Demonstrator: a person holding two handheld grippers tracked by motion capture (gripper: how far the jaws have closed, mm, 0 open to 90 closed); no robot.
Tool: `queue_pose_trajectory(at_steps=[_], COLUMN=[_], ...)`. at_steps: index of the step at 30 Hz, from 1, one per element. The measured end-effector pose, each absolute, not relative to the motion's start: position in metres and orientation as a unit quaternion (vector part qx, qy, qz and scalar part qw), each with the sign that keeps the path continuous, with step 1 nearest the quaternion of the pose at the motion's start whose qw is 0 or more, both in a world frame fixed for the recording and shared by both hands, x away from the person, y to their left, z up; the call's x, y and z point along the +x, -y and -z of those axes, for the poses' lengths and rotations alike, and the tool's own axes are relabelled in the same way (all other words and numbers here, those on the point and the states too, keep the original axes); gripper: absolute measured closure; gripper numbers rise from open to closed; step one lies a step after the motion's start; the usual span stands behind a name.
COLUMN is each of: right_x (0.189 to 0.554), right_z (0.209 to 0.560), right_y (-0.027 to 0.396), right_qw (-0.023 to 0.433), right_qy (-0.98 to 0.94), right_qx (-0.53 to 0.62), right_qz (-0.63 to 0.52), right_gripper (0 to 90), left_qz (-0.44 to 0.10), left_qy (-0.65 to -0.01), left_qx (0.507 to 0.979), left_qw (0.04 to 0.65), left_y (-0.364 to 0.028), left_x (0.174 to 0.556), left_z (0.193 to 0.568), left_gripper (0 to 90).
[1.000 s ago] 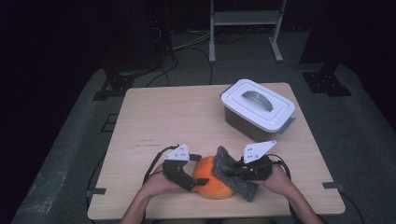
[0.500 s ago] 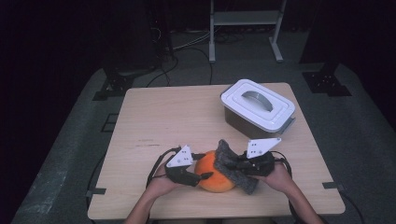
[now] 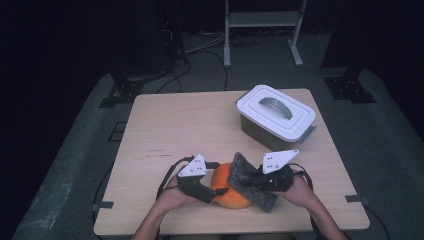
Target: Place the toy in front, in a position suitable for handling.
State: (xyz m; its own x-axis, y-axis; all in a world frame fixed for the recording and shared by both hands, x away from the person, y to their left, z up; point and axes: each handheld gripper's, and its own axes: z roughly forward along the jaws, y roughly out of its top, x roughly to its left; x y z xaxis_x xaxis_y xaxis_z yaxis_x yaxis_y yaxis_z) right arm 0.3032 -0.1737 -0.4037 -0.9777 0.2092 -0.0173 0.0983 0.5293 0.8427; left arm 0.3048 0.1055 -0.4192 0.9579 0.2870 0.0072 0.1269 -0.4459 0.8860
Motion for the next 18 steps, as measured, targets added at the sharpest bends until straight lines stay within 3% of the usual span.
queue_pose_trajectory(at_steps=[1, 5, 10, 16, 18], right_x=[0.304, 0.302, 0.298, 0.305, 0.301], right_z=[0.403, 0.395, 0.393, 0.400, 0.401], right_y=[0.177, 0.179, 0.167, 0.186, 0.182], right_qw=[0.056, 0.067, 0.073, 0.067, 0.065], right_qy=[-0.876, -0.870, -0.872, -0.876, -0.875], right_qx=[0.086, 0.090, 0.076, 0.101, 0.093], right_qz=[-0.471, -0.480, -0.477, -0.467, -0.471], right_gripper=[79.0, 79.0, 79.0, 79.0, 79.0], left_qz=[-0.073, -0.069, -0.066, -0.062, -0.064], left_qy=[-0.120, -0.106, -0.104, -0.103, -0.103], left_qx=[0.848, 0.854, 0.861, 0.861, 0.848], left_qw=[0.510, 0.505, 0.493, 0.495, 0.516], left_y=[-0.104, -0.097, -0.098, -0.100, -0.102], left_x=[0.304, 0.299, 0.299, 0.300, 0.301], left_z=[0.421, 0.423, 0.426, 0.425, 0.419], left_gripper=[20.9, 24.7, 25.4, 25.8, 20.5])
